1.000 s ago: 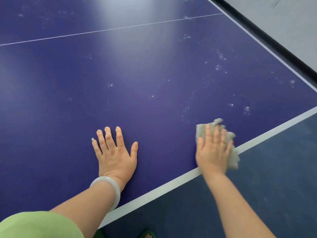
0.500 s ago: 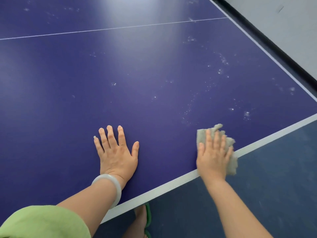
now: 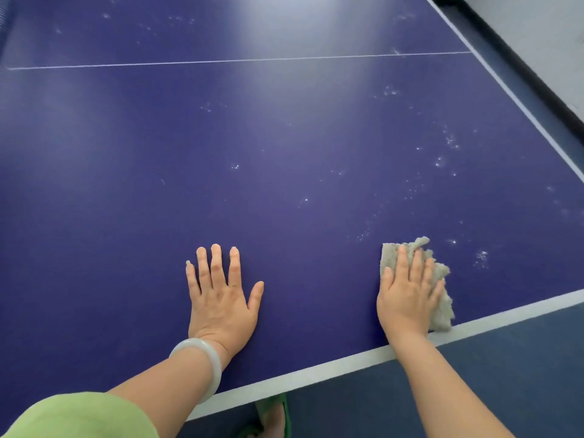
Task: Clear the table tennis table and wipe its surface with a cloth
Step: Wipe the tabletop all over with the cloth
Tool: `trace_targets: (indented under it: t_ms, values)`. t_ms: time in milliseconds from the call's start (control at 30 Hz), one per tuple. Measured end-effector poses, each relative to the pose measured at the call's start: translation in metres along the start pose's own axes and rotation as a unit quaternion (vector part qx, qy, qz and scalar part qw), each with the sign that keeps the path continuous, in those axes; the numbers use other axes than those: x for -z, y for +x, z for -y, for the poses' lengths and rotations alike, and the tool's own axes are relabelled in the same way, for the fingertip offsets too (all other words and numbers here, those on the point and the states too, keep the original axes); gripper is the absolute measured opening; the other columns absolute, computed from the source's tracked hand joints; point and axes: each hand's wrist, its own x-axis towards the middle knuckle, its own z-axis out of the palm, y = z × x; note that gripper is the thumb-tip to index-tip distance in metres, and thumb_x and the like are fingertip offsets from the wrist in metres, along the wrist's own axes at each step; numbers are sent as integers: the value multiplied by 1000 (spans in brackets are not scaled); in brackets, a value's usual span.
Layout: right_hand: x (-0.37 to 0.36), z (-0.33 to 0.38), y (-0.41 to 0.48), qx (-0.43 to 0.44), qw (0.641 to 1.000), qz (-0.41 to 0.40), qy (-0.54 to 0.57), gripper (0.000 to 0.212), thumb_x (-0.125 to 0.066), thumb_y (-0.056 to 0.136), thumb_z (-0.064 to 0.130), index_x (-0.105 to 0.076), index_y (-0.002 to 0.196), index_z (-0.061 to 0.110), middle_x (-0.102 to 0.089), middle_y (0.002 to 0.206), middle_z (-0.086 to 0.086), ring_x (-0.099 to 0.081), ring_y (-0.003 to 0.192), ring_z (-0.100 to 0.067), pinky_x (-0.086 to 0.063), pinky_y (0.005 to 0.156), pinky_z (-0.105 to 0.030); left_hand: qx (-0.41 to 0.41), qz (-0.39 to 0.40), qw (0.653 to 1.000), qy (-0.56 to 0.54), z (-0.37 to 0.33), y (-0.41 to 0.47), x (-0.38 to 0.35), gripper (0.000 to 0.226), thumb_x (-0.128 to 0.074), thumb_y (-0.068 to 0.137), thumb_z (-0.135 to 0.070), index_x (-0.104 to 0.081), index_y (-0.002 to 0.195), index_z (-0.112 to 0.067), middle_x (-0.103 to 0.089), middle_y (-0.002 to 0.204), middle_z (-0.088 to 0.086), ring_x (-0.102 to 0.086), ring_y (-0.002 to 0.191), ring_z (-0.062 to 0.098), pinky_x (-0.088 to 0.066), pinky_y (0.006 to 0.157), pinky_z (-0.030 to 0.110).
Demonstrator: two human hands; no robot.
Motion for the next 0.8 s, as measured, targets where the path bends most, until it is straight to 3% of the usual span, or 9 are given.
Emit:
trace_targets:
  t_ms: [100,167,233,300,367,433,533,600,800]
  values:
    - [-10,39,-30,56,998,-34,-1,57,-25,105,33,-14,158,17,-7,165,-9,-3,153,-31,-7,121,-58,-1,2,1000,-4,-1,-1,1,79,-13,92,-60,-27,153,-12,-19,159,18,-5,149,39,-8,120,57]
    - [-18,65,-52,184,982,-26,-15,58,-22,103,36,-18,158,17,-13,165,-11,-7,152,-32,-10,121,-58,-3,0,1000,-3,-1,-1,2,79,-15,93,-60,-30,152,-10,-21,158,19,-7,149,39,-11,120,57]
    - [-21,75,-51,338,941,6,-34,58,-21,102,38,-19,158,20,-12,165,-7,-5,153,-28,-12,120,-56,-3,-1,1000,-1,-2,-1,3,79,-16,93,-59,-31,152,-10,-22,158,19,-8,149,39,-12,119,58]
    - [-16,65,-22,416,908,32,-46,56,-20,103,40,-18,158,25,-10,166,-1,-1,153,-23,-8,120,-53,-3,-1,1000,1,-2,0,4,79,-16,93,-59,-31,152,-9,-22,158,20,-8,149,39,-12,119,58]
    - [-7,41,21,368,928,29,-54,55,-18,104,39,-14,158,29,-5,166,2,3,153,-20,-2,122,-50,-4,-2,1000,4,-2,0,4,79,-16,93,-59,-31,152,-9,-22,158,20,-9,149,40,-13,119,58]
    - [5,14,60,194,980,19,-41,54,-21,106,36,-10,158,28,-4,166,-1,3,153,-21,0,122,-50,-4,1,1000,5,-3,0,5,79,-14,93,-59,-31,152,-9,-22,157,21,-10,149,41,-12,119,58]
    - [14,3,66,6,1000,18,4,58,-24,105,35,-9,159,21,-2,166,-5,4,153,-25,-2,121,-54,-4,0,1000,2,-3,0,5,80,-10,94,-59,-33,151,-7,-24,157,22,-12,148,42,-13,119,59]
    - [6,22,38,25,1000,4,-1,57,-24,105,33,-10,159,18,-2,166,-8,3,153,-29,-4,120,-56,-6,0,1000,1,-3,0,6,81,-7,95,-59,-34,150,-7,-25,156,23,-13,148,42,-15,118,60]
    - [-19,113,-28,331,942,24,-46,60,-14,101,38,-14,158,19,-7,165,-10,-1,153,-30,-11,121,-57,-8,-4,1000,5,-2,1,3,77,-20,94,-58,-35,150,-7,-25,157,22,-13,148,41,-17,117,60]
